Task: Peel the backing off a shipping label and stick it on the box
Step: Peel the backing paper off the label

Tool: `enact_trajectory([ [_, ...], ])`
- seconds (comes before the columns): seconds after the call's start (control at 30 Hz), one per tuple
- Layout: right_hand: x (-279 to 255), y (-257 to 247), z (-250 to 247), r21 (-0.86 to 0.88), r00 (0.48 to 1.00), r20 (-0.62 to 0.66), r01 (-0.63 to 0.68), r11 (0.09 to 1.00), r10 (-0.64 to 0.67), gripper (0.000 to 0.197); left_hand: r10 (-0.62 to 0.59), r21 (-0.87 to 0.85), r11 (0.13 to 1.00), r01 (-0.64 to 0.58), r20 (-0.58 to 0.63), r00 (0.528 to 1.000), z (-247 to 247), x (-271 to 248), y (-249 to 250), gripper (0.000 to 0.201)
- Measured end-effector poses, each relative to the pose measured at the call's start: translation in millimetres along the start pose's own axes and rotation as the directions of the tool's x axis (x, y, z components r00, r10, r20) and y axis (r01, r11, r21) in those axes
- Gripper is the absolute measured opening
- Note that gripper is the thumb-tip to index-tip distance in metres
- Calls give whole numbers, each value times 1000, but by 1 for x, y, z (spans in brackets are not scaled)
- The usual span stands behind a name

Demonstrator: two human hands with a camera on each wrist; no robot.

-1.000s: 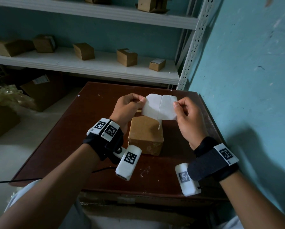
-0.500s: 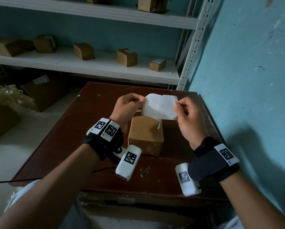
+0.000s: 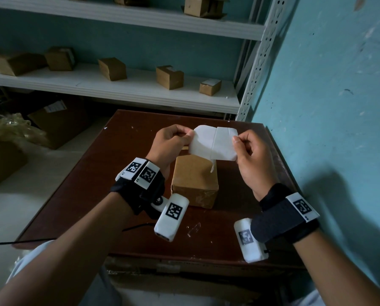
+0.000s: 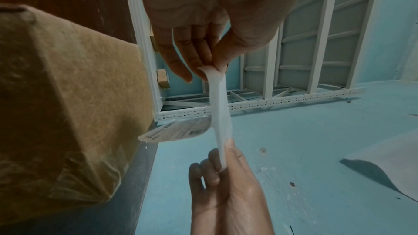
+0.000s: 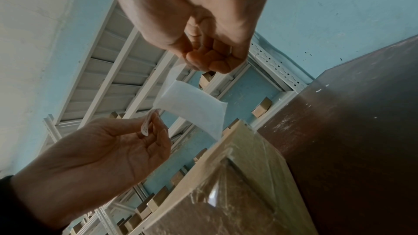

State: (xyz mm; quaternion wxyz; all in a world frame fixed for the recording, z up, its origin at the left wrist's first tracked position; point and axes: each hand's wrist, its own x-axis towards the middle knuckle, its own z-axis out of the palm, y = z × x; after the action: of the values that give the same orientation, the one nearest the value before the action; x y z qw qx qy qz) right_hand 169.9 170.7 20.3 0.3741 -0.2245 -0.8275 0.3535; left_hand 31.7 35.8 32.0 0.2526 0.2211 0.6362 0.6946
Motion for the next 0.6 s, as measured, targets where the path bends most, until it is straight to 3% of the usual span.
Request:
enact_trajectory([
  [0.6,0,1,-1,5,1000,1,0,1000,0,19,11,2,1000,-11,-8,1000,0,-2,1,8],
])
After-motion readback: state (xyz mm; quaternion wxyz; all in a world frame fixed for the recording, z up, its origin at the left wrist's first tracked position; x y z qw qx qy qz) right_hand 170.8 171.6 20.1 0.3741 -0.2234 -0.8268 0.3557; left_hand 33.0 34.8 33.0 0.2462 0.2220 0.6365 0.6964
